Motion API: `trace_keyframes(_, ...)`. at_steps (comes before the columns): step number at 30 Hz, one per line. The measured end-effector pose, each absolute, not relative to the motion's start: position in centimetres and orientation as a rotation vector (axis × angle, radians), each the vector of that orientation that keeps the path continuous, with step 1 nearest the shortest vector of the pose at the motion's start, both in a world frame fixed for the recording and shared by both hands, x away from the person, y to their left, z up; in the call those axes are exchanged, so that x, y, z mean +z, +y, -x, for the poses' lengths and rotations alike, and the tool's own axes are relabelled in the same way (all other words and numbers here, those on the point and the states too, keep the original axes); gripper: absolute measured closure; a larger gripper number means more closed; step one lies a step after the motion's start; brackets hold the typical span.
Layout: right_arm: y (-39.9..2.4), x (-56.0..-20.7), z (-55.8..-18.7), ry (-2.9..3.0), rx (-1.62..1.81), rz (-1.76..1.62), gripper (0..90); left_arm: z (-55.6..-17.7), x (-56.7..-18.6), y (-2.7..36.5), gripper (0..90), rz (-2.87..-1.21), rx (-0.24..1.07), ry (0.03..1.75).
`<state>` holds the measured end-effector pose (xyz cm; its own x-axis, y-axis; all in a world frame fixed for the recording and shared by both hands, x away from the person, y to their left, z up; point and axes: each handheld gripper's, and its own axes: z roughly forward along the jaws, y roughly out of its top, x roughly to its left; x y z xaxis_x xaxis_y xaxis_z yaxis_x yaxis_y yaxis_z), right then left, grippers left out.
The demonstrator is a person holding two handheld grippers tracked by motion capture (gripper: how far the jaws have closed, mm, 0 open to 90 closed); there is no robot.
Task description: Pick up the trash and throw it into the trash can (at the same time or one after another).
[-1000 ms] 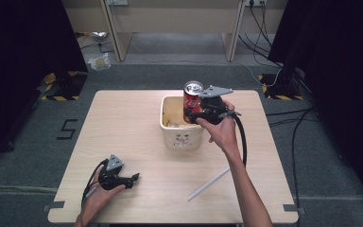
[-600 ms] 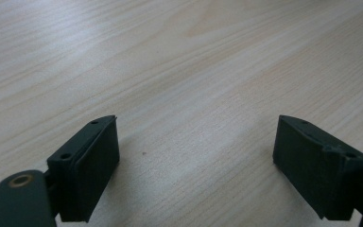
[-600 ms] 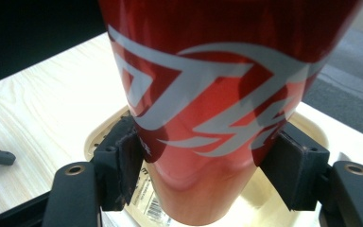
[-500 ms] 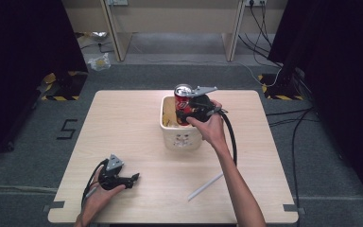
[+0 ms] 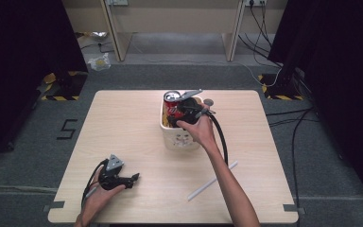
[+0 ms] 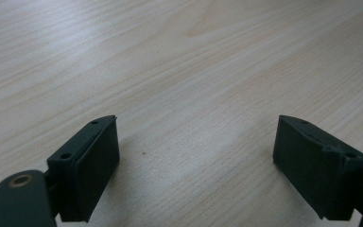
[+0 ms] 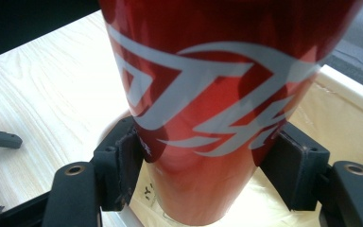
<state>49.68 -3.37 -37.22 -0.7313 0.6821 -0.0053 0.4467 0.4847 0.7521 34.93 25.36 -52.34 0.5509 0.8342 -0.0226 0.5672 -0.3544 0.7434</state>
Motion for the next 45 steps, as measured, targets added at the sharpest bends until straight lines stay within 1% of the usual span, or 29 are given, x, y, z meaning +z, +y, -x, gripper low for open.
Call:
trace_keyframes(18,-1.9,-38.0,-50.0,2.493,1.06,-0.935,33.7,-34.9,-52.3,25.4,14.6,-2.064,0.472,1.124)
trace_keyframes(21,-1.9,-38.1,-50.0,2.5,1.06,-0.935,31.3,-34.9,-52.3,25.4,14.6,-2.064,0.471,1.124)
trace_keyframes(26,-1.9,-38.0,-50.0,2.499,1.057,-0.934,32.0,-34.9,-52.4,25.3,14.6,-2.059,0.473,1.126)
trace_keyframes(30,-2.1,-37.9,-49.9,2.496,1.064,-0.941,30.8,-34.9,-52.4,25.3,14.6,-2.059,0.473,1.126)
trace_keyframes(35,-2.8,-37.0,-49.5,2.465,1.09,-0.947,26.2,-34.9,-52.3,25.4,14.6,-2.065,0.473,1.123)
trace_keyframes(43,-4.8,-35.3,-48.6,2.389,1.155,-0.958,24.4,-34.9,-52.4,25.3,14.5,-2.059,0.474,1.126)
trace_keyframes(45,-6.1,-34.6,-48.0,2.352,1.163,-0.96,23.3,-34.9,-52.4,25.3,14.5,-2.06,0.474,1.126)
